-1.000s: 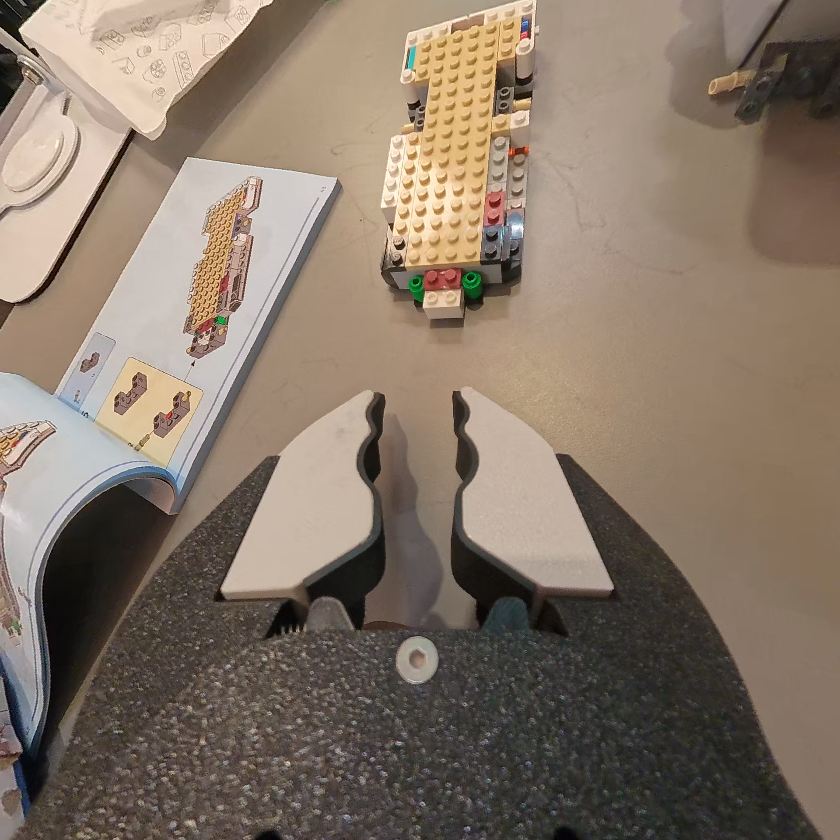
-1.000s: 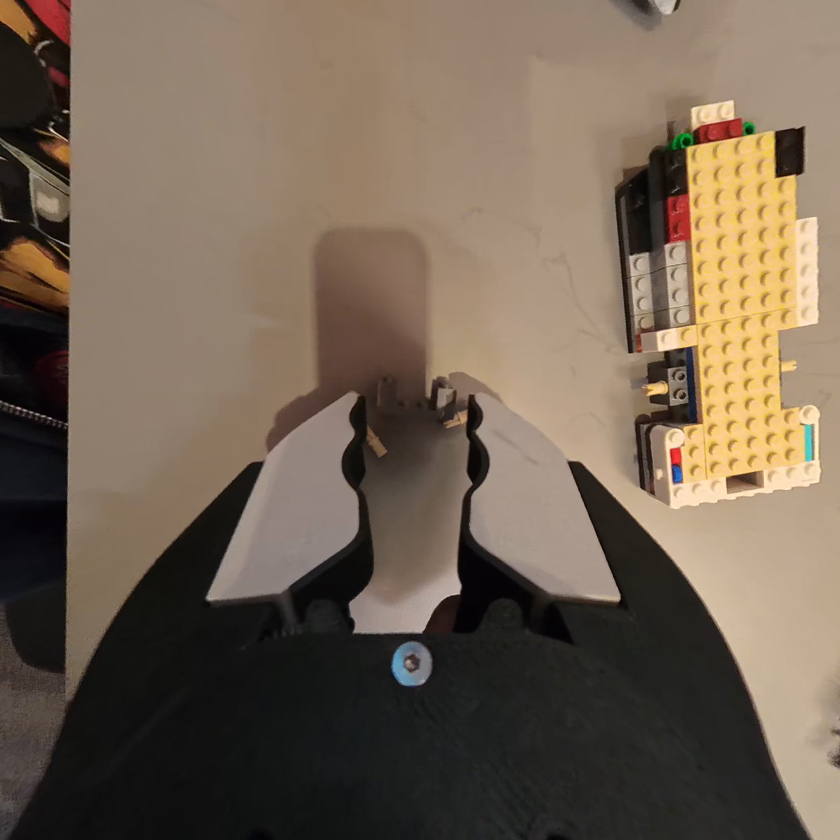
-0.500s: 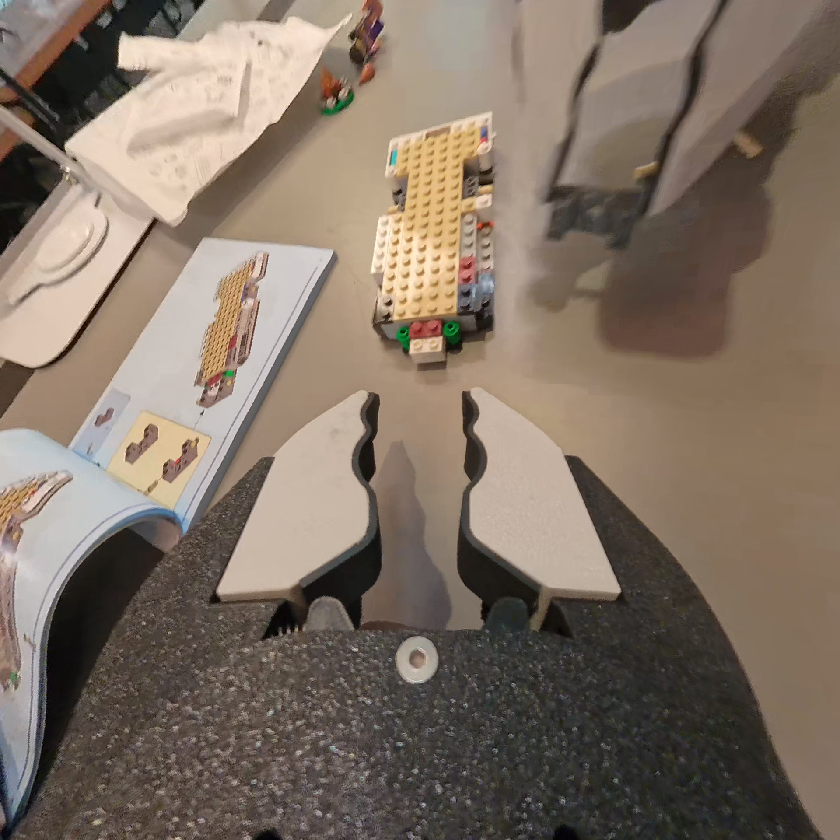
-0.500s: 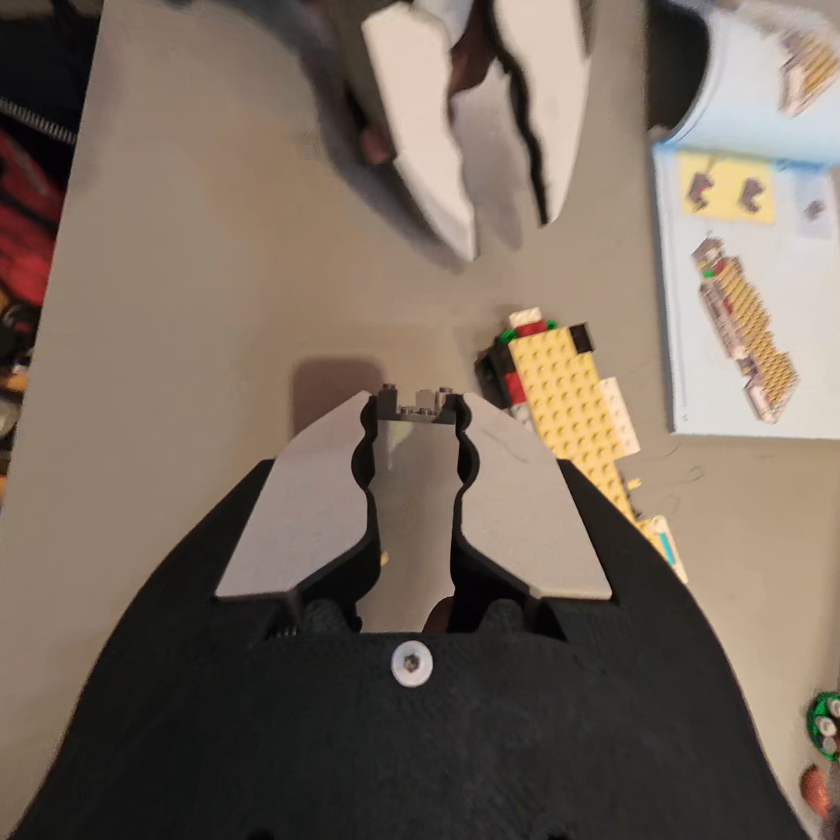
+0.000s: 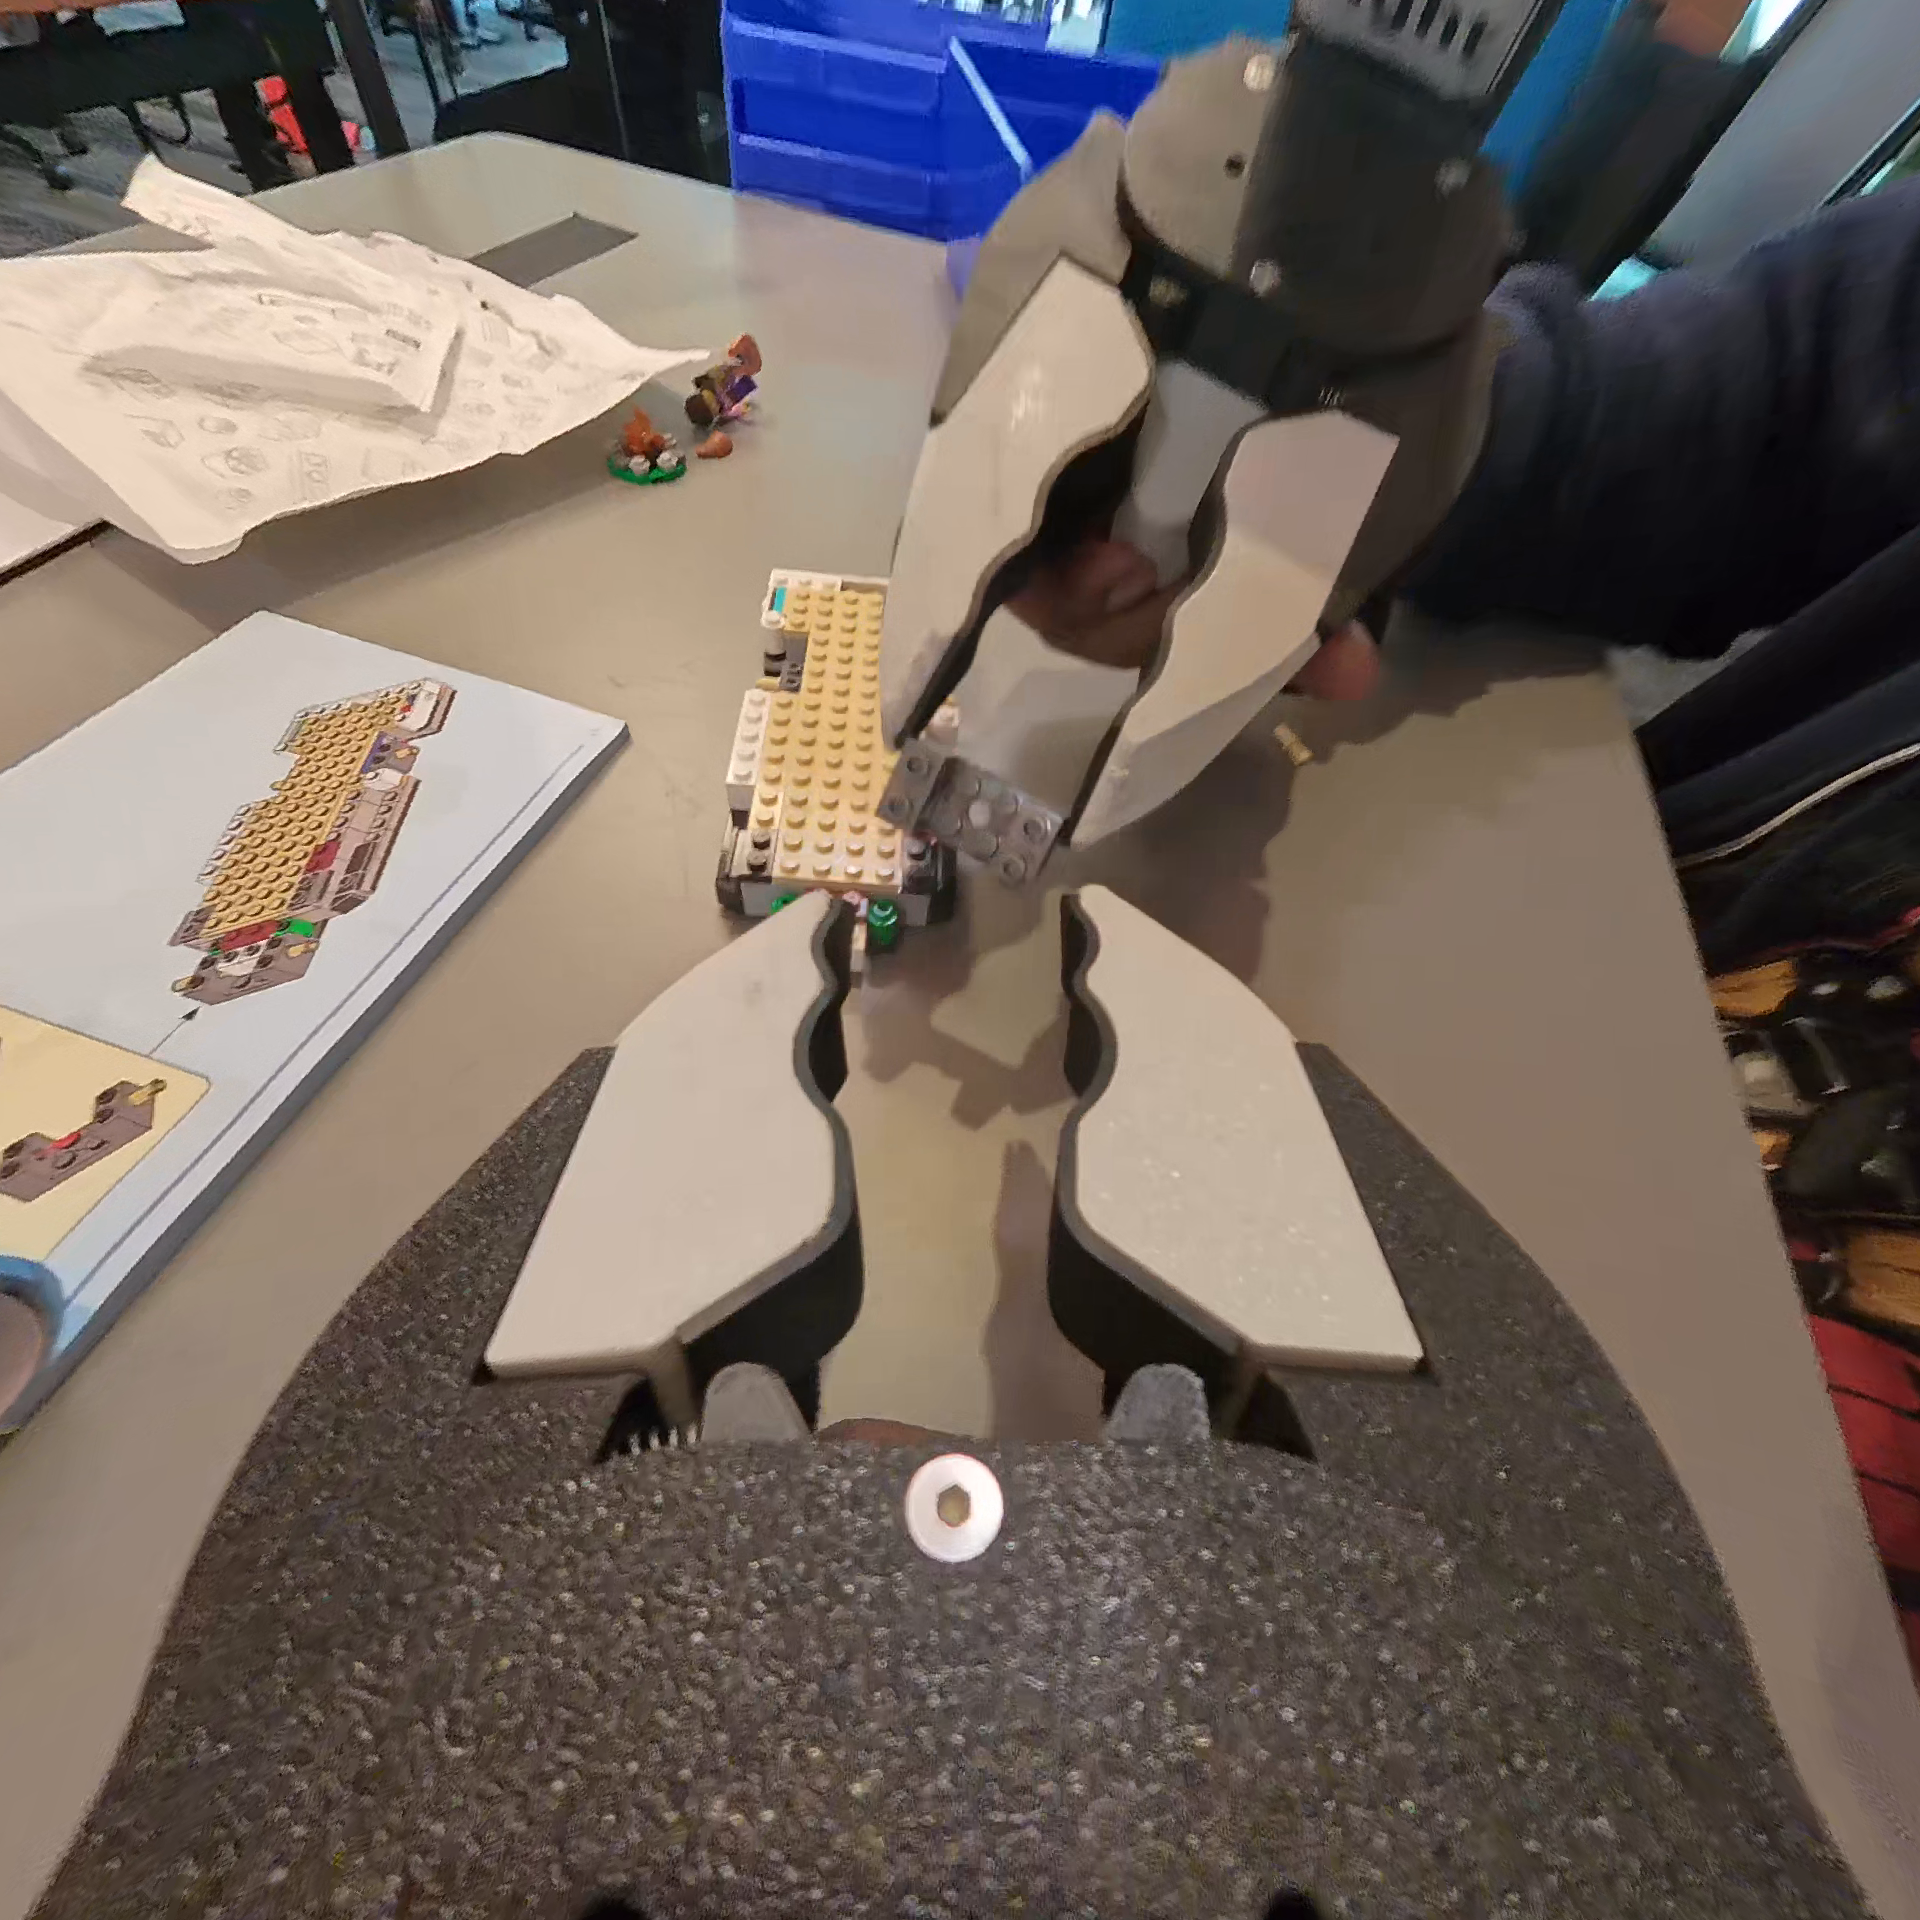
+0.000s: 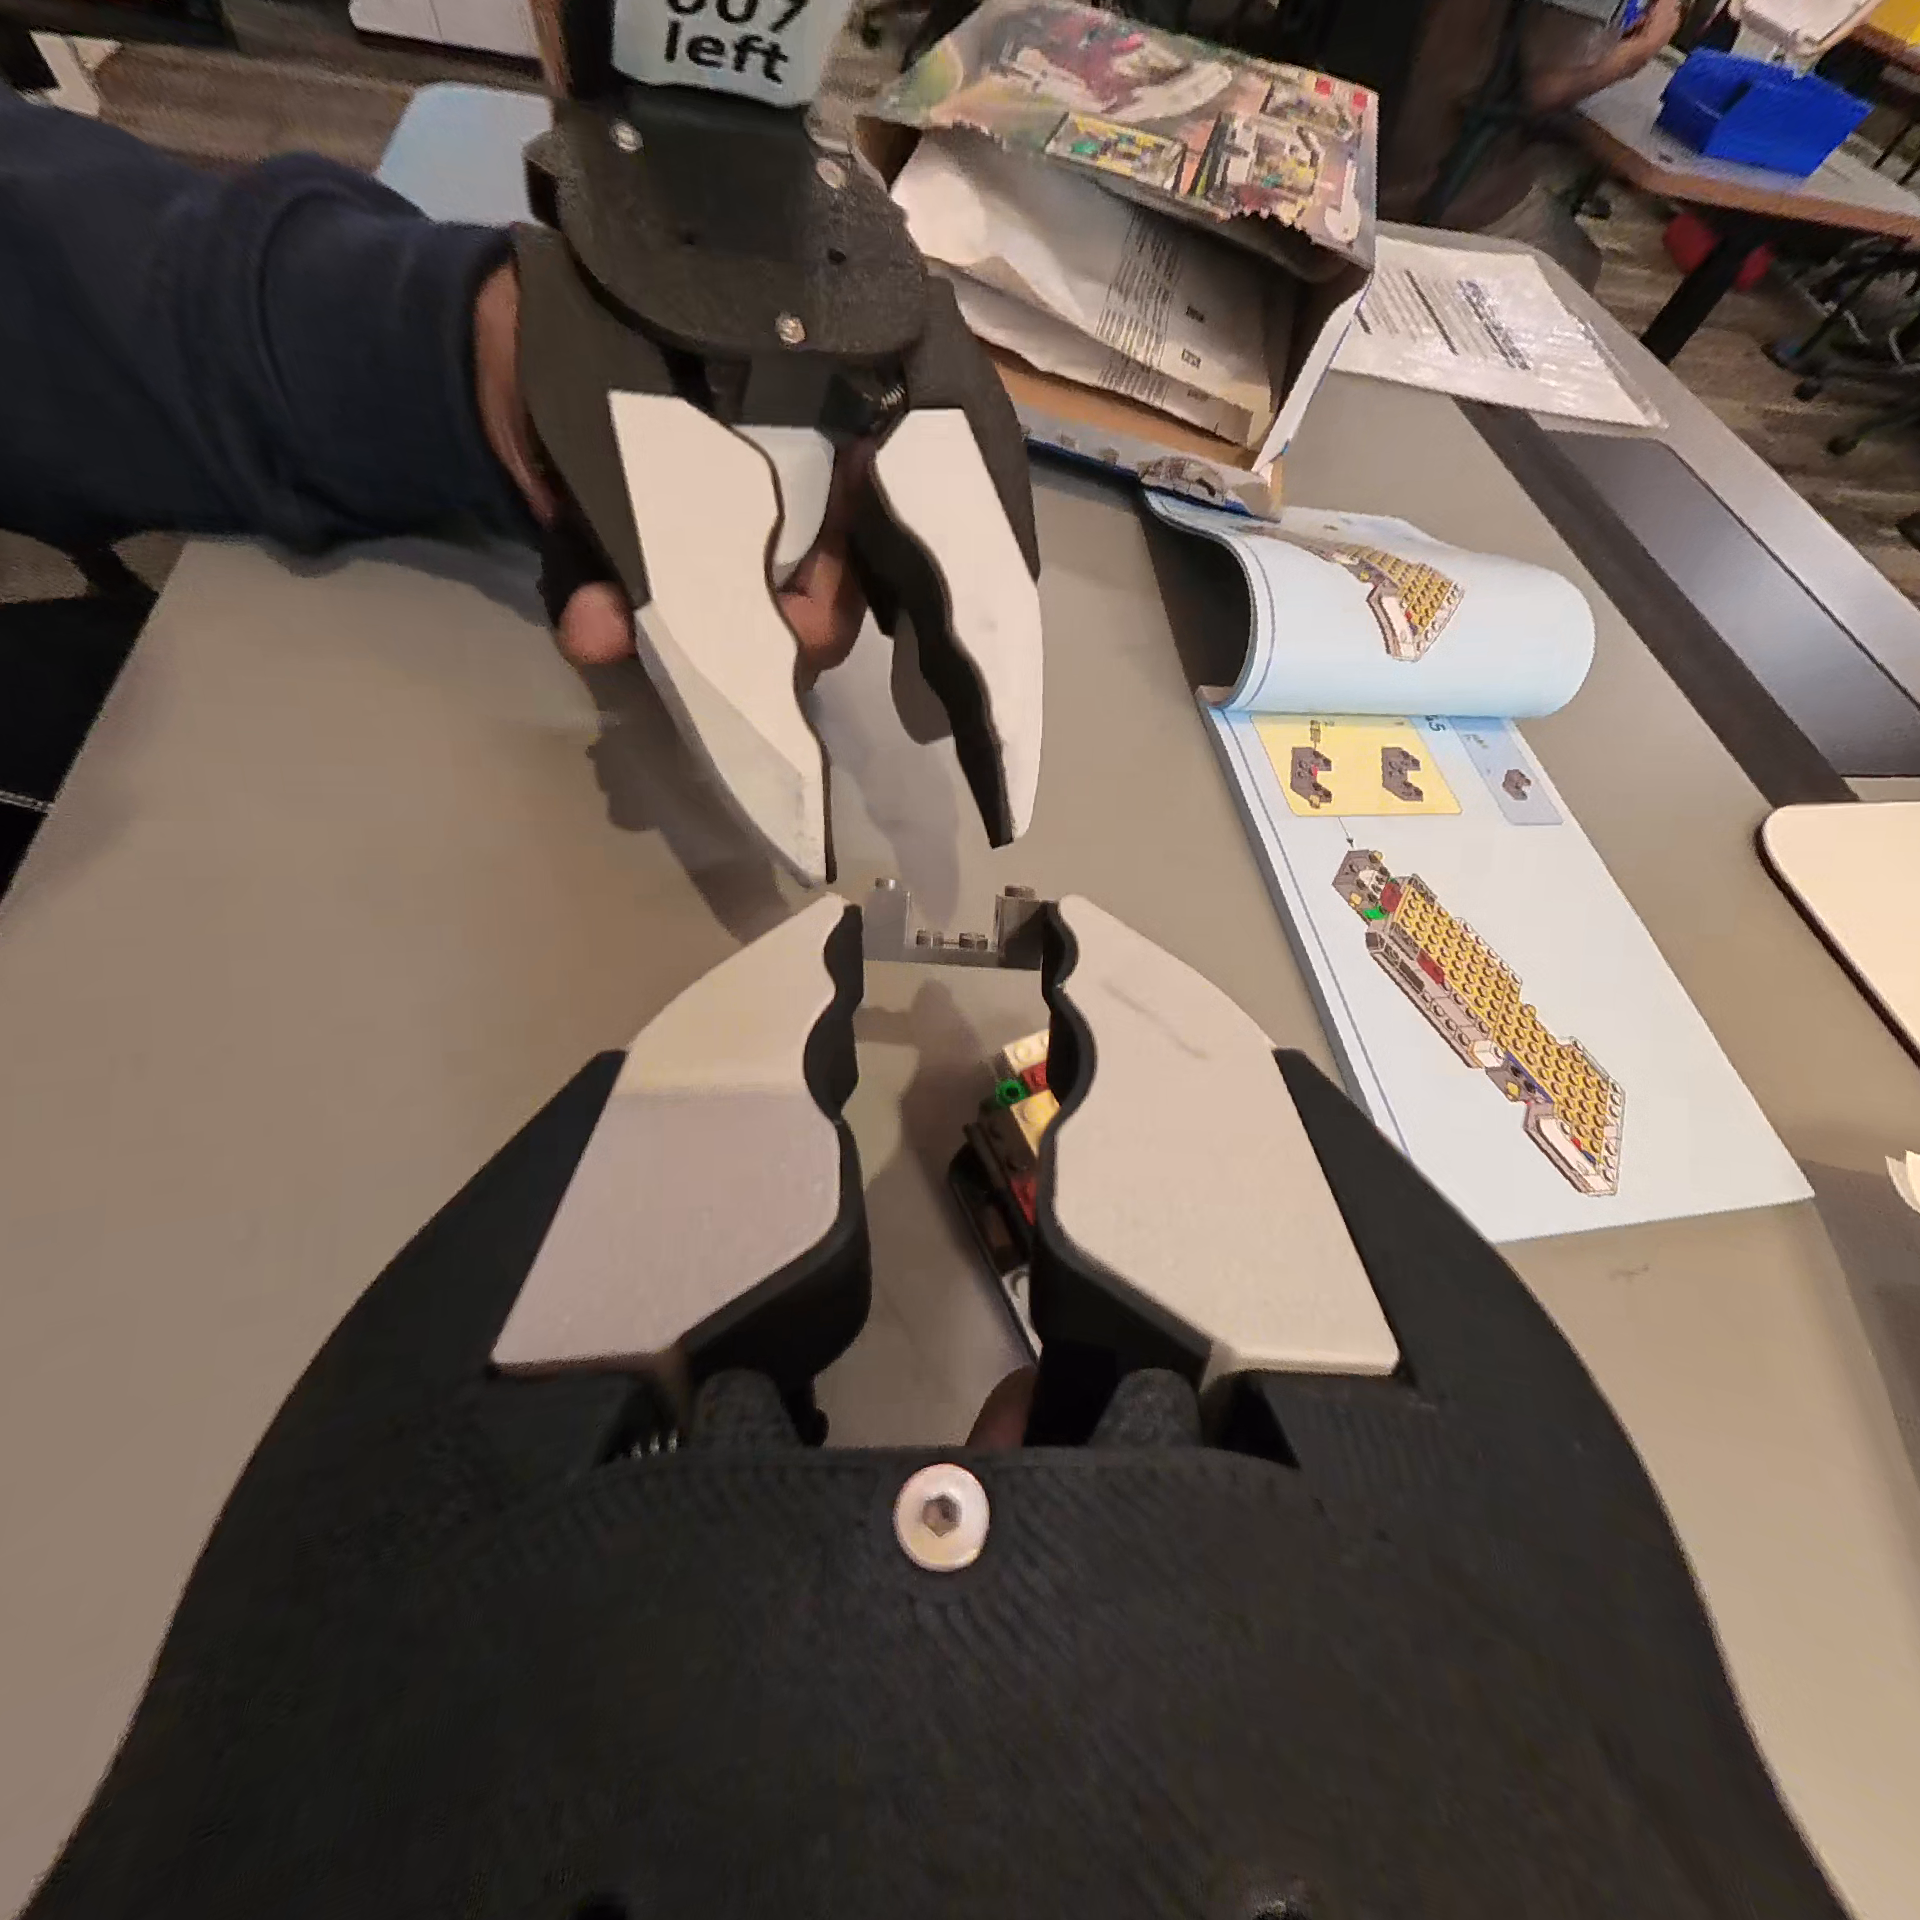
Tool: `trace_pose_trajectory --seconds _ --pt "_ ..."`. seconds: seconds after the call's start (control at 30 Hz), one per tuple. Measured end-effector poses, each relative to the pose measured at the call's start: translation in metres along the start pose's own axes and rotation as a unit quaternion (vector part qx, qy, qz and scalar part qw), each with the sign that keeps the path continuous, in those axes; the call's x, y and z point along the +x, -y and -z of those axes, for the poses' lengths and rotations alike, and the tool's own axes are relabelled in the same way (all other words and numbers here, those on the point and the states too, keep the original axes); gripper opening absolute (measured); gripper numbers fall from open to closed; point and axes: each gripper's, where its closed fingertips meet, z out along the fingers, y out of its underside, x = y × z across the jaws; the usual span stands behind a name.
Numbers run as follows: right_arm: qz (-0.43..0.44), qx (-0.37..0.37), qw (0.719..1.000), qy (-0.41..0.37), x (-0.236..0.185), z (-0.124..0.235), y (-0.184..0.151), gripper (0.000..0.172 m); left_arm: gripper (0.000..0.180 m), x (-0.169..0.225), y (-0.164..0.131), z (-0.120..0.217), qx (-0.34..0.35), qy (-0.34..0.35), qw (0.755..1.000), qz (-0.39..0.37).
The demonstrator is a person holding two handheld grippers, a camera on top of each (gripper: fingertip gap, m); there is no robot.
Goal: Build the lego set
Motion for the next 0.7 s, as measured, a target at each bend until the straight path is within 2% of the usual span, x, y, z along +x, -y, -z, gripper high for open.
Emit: trace_pose_trajectory --seconds 0.1,0.33,0.7 --pt "0.008 0.016 1.000 0.003 -0.002 0.001 0.001 0.033 0.040 0.002 0.003 0.001 0.010 -0.008 1.000 0.003" --pt "-0.011 0.080 0.996 0.033 -0.012 0.007 0.014 0.033 0.043 0.014 0.012 0.003 0.044 -0.022 0.997 -0.053" --pt "-0.050 0.151 0.984 0.075 -0.018 0.016 0.030 0.033 0.041 0.026 0.028 0.009 0.106 -0.069 0.991 -0.033"
